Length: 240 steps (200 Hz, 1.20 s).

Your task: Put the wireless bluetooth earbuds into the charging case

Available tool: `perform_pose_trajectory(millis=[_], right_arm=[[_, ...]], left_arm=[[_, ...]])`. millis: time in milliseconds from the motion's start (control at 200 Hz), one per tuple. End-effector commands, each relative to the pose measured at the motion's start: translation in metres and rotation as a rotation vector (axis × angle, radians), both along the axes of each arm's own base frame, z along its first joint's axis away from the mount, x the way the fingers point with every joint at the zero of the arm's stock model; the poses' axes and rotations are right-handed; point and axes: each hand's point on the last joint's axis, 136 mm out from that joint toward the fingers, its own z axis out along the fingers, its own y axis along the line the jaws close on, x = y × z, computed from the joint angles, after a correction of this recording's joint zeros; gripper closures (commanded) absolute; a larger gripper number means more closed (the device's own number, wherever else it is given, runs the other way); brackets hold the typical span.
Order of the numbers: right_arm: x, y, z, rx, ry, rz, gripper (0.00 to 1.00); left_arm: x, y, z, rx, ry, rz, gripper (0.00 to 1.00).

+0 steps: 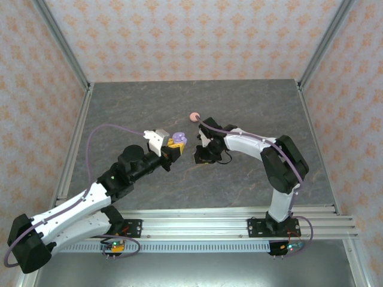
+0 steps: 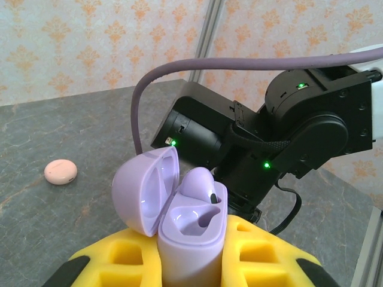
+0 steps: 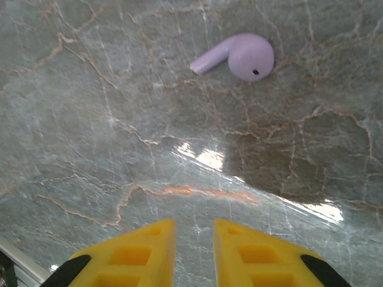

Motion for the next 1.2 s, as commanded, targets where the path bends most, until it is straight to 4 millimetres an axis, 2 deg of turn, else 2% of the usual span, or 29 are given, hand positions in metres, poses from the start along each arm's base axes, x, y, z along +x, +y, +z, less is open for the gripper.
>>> perform_pose_trajectory(millis=[0,320,846,1196], right_arm=[[-0.005,-0.004,-0.004,-0.048,0.021,0.029,0.77],[0.003,-0.011,-0.015,-0.114,0.01,0.0,0.81],[0.057,-0.01,-0.019,-0.227,-0.114,-0.117,0.87],[0.072,0.0,-0.024,-0.239,-0.123,-0.087,0.88]], left_arm=[[-0.001,0.002,0.004,0.007,-0.029,0.01,0.93],[0.0,0.002,0.005,0.0,-0.031,0.01,0.93],[-0.004,0.007,0.005,-0.008,-0.028,0.02,0.93],[-0.006,0.011,0.005,-0.014,-0.036,0.029,0.93]])
